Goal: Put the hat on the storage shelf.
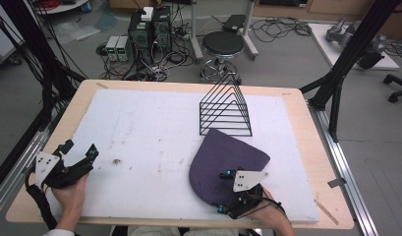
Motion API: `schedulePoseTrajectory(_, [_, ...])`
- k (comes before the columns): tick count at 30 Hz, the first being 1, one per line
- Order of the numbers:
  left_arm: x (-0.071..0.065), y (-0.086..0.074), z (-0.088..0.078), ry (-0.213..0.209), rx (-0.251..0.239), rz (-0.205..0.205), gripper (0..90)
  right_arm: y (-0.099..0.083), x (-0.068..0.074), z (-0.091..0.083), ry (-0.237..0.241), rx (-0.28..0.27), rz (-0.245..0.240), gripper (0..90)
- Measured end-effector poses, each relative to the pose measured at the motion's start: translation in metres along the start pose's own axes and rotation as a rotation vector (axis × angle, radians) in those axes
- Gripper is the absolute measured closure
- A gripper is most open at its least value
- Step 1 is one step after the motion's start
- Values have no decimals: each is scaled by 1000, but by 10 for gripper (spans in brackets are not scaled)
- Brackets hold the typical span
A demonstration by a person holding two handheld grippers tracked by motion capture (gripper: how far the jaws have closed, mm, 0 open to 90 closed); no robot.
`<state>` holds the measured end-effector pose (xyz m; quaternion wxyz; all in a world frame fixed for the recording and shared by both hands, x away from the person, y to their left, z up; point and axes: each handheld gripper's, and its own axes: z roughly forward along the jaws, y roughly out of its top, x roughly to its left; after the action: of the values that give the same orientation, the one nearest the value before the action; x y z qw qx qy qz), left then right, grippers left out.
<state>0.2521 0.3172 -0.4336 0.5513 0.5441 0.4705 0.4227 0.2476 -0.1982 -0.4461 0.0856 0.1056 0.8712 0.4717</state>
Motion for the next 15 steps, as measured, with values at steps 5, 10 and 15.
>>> schedulePoseTrajectory(5, [0,0,0,12,1,-4,195,-1,0,2,13,36,-22,113])
schedulePoseTrajectory(10, [1,0,-1,19,-1,-10,197,-1,2,4,24,77,-80,112])
schedulePoseTrajectory(15, [1,0,-1,24,1,-11,200,-2,1,7,4,126,-122,113])
